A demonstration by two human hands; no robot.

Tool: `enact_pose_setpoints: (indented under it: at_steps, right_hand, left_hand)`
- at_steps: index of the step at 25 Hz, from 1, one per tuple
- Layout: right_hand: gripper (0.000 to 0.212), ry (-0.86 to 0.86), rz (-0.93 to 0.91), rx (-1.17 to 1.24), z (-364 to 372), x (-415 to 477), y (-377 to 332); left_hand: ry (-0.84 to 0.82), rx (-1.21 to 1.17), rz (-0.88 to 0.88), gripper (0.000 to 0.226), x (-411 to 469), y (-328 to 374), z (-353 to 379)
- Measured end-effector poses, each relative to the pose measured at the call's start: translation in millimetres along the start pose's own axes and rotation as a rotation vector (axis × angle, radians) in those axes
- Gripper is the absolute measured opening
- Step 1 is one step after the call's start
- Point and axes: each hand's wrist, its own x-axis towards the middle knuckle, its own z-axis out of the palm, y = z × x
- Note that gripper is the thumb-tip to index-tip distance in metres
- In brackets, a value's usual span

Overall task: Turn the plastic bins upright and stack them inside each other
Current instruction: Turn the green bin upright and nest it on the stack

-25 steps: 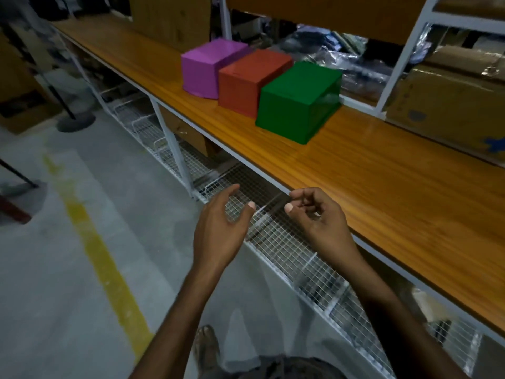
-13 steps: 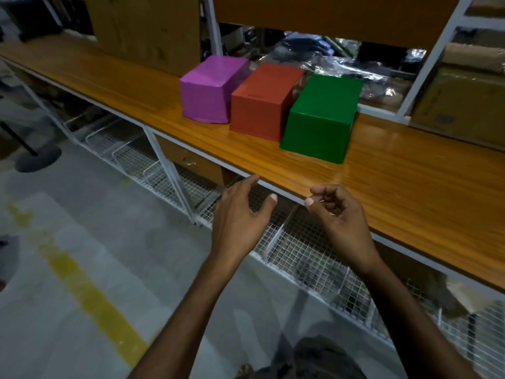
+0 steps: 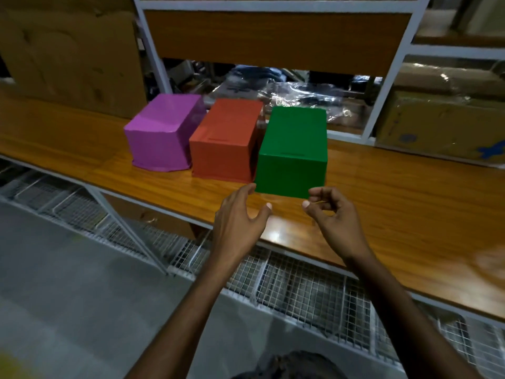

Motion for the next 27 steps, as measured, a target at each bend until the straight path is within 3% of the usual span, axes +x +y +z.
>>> enact_pose_setpoints:
  at_steps: [9,15,18,21,24,27]
  right_hand:
    - [0.036,0.211,0.123,-0.063,23,69,36]
    - [0.061,0.301,0.324,-0.146,44,106,61]
    - [0.074,0.308,0.376,-0.158,55,118,67]
    - [0.078,0.323,0.423,-0.219,58,118,63]
    - [0.080,0.358,0.327,-0.132,53,108,43]
    - [0.095,0.305,0.137,0.006,36,99,4]
  left_hand:
    - [-0.138,-0.122,-0.035,0.051,93,-33,38]
    - [-0.369,-0.115,-0.106,0.074,142,-77,63]
    - [-0.499,-0.150,-0.032,0.074,158,-92,71]
    - [-0.521,-0.211,0.021,0.071,168,-97,71]
    - [-0.465,-0.338,0.042,0.073,173,-92,56]
    - [-0.347,-0.648,0.104,0.065,193,-62,29]
